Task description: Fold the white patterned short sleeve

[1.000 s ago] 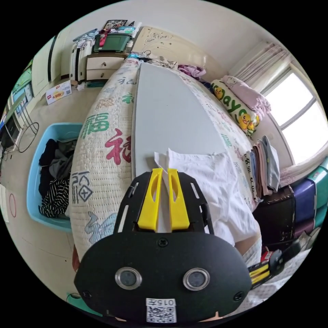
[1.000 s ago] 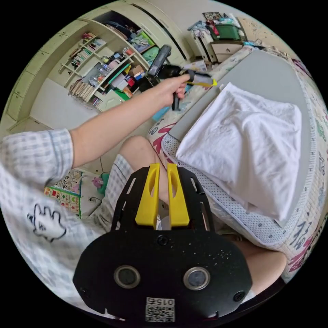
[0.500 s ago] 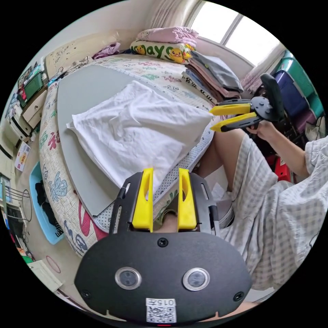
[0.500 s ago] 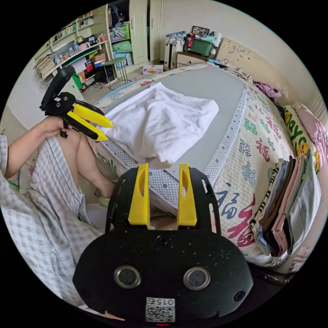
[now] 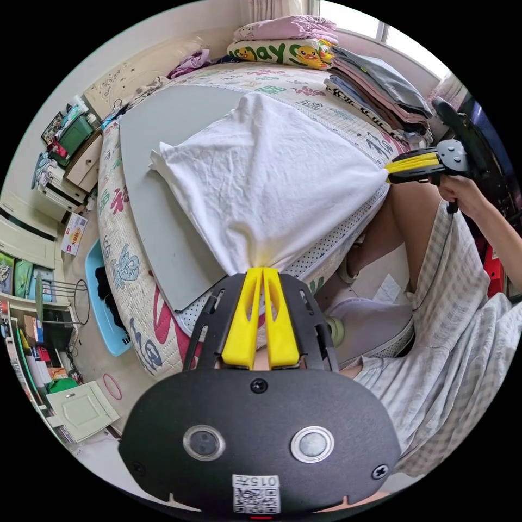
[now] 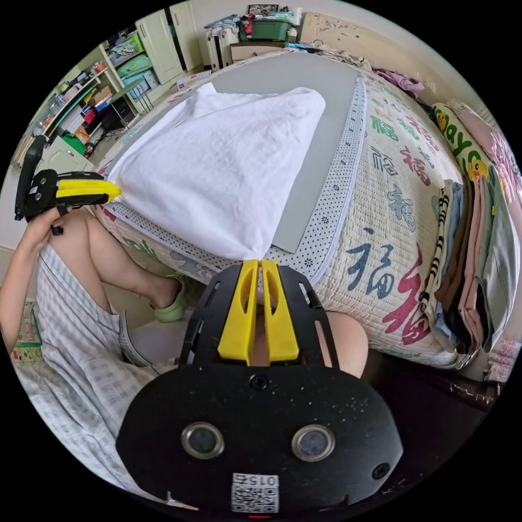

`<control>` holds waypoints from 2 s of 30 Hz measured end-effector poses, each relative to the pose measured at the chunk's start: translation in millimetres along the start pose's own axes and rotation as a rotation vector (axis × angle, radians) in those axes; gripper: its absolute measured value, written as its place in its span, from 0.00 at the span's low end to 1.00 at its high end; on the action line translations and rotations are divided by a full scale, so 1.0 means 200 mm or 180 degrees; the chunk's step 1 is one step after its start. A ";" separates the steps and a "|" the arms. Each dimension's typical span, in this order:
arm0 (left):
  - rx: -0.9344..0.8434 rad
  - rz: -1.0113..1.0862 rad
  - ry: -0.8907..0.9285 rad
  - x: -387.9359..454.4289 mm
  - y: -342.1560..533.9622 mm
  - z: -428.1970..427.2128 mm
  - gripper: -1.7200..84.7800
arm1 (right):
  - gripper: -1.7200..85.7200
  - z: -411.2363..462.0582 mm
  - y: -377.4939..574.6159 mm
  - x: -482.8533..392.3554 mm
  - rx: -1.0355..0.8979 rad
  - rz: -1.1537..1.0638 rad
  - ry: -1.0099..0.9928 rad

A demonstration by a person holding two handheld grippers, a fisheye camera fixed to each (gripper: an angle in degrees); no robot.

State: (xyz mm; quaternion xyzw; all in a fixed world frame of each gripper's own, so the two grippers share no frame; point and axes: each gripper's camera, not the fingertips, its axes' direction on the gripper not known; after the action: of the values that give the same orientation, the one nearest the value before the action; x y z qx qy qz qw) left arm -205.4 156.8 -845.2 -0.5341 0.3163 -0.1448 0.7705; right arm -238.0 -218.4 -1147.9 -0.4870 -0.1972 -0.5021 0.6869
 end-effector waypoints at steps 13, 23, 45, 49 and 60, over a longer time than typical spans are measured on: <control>0.0312 -0.0613 0.0244 0.02 0.19 -0.13 0.02 | 0.08 -0.16 0.26 0.17 0.0399 0.0623 -0.0555; 0.0519 -0.0742 0.0299 0.04 0.19 -0.17 0.04 | 0.08 -0.10 0.16 -0.01 0.0288 0.0508 -0.0462; 0.0491 -0.1037 0.0290 -0.13 0.21 0.11 0.03 | 0.07 0.03 0.03 -0.28 0.0403 0.0184 0.0267; 0.0478 -0.1058 0.0242 -0.16 0.19 0.13 0.03 | 0.07 0.07 -0.03 -0.30 0.0377 0.0108 0.0420; 0.0265 -0.1178 0.0498 -0.40 0.05 0.20 0.04 | 0.06 0.19 -0.22 -0.08 0.0326 0.0179 0.0095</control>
State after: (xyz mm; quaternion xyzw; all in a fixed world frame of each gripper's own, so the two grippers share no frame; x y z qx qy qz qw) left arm -240.8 235.2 -819.5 -0.5379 0.2654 -0.3379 0.7253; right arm -275.6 -178.1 -1122.7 -0.4490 -0.1986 -0.4790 0.7277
